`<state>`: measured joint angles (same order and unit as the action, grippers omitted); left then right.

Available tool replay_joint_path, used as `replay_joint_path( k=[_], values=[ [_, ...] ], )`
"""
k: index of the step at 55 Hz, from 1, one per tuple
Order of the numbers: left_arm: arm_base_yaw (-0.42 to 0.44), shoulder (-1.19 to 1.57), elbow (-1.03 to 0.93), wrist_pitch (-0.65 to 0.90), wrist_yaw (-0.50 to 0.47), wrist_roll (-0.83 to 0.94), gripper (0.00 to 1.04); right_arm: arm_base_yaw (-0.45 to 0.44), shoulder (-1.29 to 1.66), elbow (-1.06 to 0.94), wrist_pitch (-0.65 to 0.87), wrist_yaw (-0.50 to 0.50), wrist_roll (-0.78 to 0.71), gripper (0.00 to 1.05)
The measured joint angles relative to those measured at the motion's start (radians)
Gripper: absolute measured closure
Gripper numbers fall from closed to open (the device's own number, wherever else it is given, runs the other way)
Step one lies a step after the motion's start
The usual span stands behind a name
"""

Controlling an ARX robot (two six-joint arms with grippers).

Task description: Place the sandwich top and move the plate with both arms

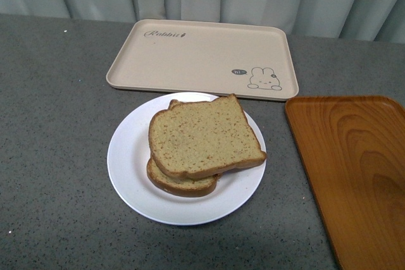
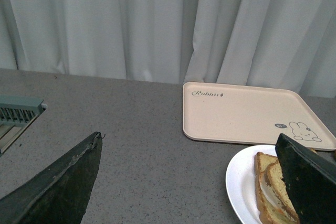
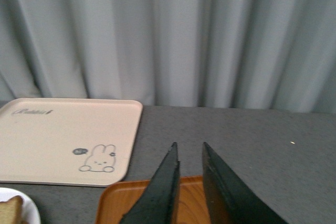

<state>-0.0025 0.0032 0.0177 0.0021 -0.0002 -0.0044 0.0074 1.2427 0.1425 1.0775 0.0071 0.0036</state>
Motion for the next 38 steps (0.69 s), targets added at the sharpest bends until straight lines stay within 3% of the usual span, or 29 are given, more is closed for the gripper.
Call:
replay_joint_path(
  k=[2,24,38],
  values=[
    [0.000,0.000,0.000,0.000,0.000,0.000,0.06,-0.005,-0.034,-0.015,-0.017,0.001,-0.002,1.04],
    [0.000,0.000,0.000,0.000,0.000,0.000,0.06,-0.006,-0.320,-0.100,-0.213,-0.005,-0.003,1.04],
    [0.000,0.000,0.000,0.000,0.000,0.000,0.06,-0.006,-0.582,-0.135,-0.435,-0.005,-0.003,1.04]
  ],
)
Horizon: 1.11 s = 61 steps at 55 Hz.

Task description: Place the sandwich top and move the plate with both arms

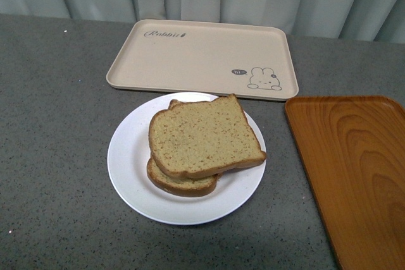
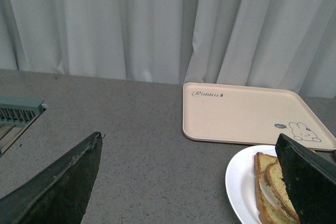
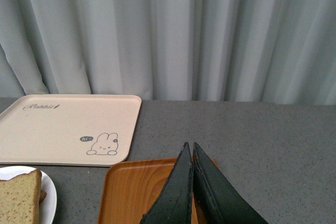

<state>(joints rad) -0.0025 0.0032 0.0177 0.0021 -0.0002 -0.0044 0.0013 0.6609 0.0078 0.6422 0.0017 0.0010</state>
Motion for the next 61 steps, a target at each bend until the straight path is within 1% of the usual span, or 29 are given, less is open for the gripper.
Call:
replay_joint_path(
  k=[10,31,61],
  values=[
    [0.000,0.000,0.000,0.000,0.000,0.000,0.06,0.000,-0.163,-0.002,-0.150,0.000,0.000,1.04],
    [0.000,0.000,0.000,0.000,0.000,0.000,0.06,0.000,-0.345,-0.002,-0.324,-0.001,0.000,1.04],
    [0.000,0.000,0.000,0.000,0.000,0.000,0.06,0.000,-0.492,-0.002,-0.470,-0.001,0.000,1.04]
  ],
)
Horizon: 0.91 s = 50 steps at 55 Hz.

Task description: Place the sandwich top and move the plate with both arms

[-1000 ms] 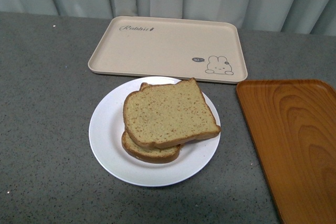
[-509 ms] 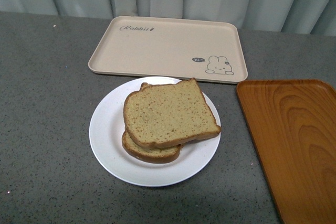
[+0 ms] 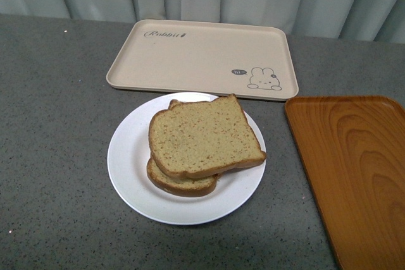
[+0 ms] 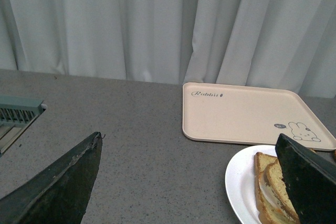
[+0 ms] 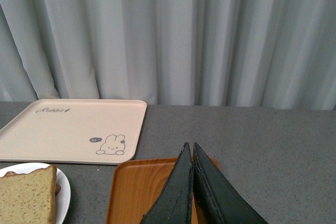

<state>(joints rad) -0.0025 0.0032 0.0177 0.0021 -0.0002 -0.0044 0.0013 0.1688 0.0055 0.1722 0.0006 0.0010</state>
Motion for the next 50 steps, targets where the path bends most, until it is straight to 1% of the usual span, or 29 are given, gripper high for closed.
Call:
replay_joint_path(
  k=[6,22,24,26,27,28,30,33,36,38,41,47,49,50],
  values=[
    [0.000,0.000,0.000,0.000,0.000,0.000,0.06,0.000,-0.126,0.001,-0.159,-0.002,0.000,1.04],
    [0.000,0.000,0.000,0.000,0.000,0.000,0.06,0.000,-0.164,0.001,-0.170,-0.002,0.000,1.04],
    [-0.003,0.006,0.003,-0.010,-0.015,-0.009,0.06,0.000,-0.164,0.001,-0.171,-0.002,-0.001,0.98],
    [-0.013,0.035,0.026,-0.074,-0.069,-0.040,0.06,0.000,-0.164,0.001,-0.171,-0.002,-0.001,0.93],
    [-0.016,0.094,0.055,-0.142,-0.103,-0.080,0.06,0.000,-0.164,0.001,-0.171,-0.002,-0.001,0.89],
    [-0.014,0.145,0.069,-0.163,-0.112,-0.103,0.06,0.000,-0.164,0.001,-0.171,-0.002,-0.001,0.84],
    [-0.003,0.263,0.084,-0.154,-0.110,-0.175,0.06,0.000,-0.165,0.001,-0.171,-0.003,-0.001,0.75],
    [0.003,0.419,0.091,-0.062,-0.089,-0.249,0.06,0.000,-0.164,0.001,-0.171,-0.002,-0.001,0.63],
    [0.008,0.600,0.109,0.072,-0.066,-0.307,0.06,0.000,-0.165,0.001,-0.171,-0.002,-0.001,0.49],
    [0.016,0.718,0.125,0.157,-0.048,-0.336,0.06,0.000,-0.165,0.001,-0.171,-0.002,-0.001,0.42],
    [0.025,0.836,0.138,0.245,-0.029,-0.360,0.06,0.000,-0.164,0.001,-0.171,-0.002,-0.001,0.31],
    [0.027,1.065,0.153,0.423,-0.005,-0.392,0.06,0.000,-0.164,0.001,-0.171,-0.002,-0.001,0.15],
    [0.024,1.125,0.160,0.459,0.002,-0.402,0.06,0.000,-0.164,0.001,-0.171,-0.002,-0.001,0.08],
    [0.020,1.161,0.166,0.474,0.006,-0.417,0.06,0.000,-0.165,0.001,-0.171,-0.002,-0.001,0.07]
  ],
)
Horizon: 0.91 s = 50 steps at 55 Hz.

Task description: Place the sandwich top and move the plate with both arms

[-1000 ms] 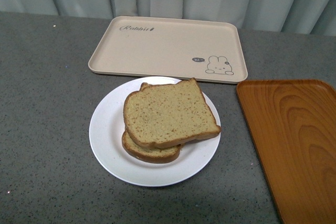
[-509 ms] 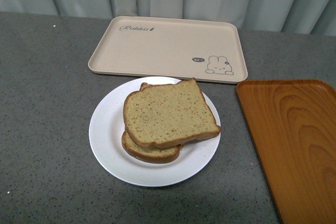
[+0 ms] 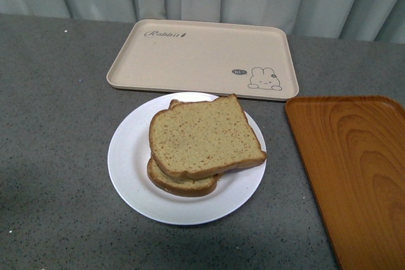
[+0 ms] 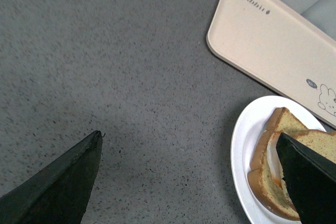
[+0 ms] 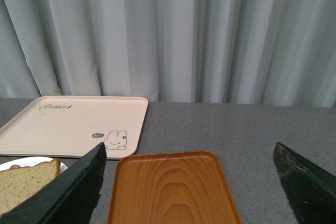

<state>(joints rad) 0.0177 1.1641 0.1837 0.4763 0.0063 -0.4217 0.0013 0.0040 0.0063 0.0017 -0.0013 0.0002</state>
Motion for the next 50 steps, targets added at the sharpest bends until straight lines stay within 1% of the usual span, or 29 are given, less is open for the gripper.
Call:
replay_joint_path(
  k=[5,16,23,35,50],
  values=[
    [-0.019,0.125,0.024,0.040,0.018,-0.044,0.06,0.000,0.000,0.000,0.000,0.000,0.000,0.10],
    [-0.055,0.356,0.084,0.100,0.060,-0.175,0.06,0.000,0.000,0.000,0.000,0.000,0.000,0.09],
    [-0.077,0.474,0.127,0.165,0.056,-0.225,0.06,0.000,0.000,0.000,0.000,0.000,0.000,0.09],
    [-0.119,0.654,0.214,0.187,0.084,-0.270,0.06,0.000,0.000,0.000,0.000,0.000,0.000,0.09],
    [-0.183,0.760,0.310,0.193,0.107,-0.331,0.06,0.000,0.000,0.000,0.000,0.000,0.000,0.09]
  ],
)
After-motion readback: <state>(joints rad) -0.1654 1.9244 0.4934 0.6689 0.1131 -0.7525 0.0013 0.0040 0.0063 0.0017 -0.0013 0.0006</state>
